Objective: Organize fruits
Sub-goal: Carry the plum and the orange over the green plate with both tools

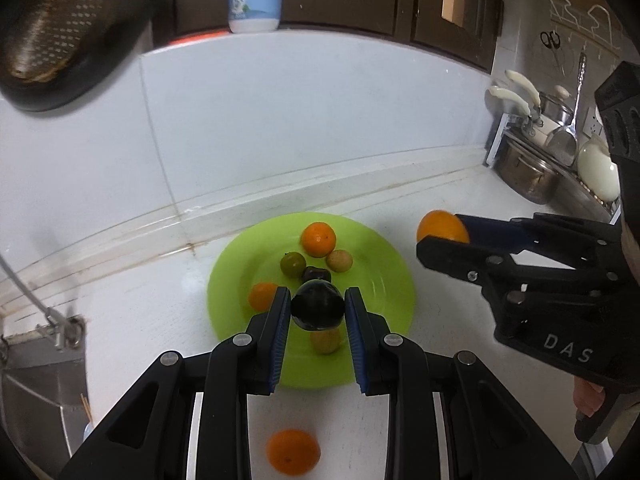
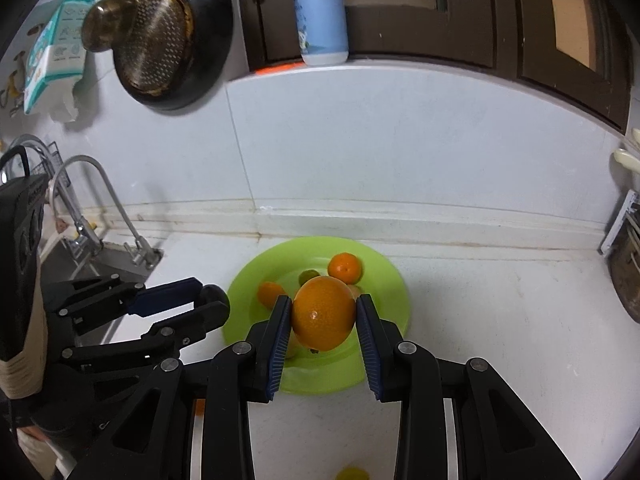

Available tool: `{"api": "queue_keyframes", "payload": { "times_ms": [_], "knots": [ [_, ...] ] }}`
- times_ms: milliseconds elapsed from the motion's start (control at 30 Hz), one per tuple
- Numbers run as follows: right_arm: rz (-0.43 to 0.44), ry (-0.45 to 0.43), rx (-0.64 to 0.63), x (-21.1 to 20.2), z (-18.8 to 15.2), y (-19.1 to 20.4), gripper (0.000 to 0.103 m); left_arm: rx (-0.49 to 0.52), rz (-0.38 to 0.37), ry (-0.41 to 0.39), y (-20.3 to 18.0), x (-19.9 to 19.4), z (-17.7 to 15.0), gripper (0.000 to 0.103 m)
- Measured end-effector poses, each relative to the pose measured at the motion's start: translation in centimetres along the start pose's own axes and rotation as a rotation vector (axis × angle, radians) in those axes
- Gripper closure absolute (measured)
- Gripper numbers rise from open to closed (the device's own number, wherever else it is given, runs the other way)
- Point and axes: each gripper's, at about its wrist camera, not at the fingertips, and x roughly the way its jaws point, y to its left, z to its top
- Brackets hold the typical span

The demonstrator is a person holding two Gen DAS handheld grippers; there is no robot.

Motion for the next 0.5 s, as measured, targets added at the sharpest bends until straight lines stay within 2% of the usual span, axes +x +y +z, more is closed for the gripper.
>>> {"api": "queue_keyframes", "payload": {
  "times_ms": [500],
  "knots": [
    [0.029,0.156,0.044,8.1,-0.8,-2.7,0.069,0.038,0.002,0.104,0.5,6.5,0.2,0.075]
  ]
}}
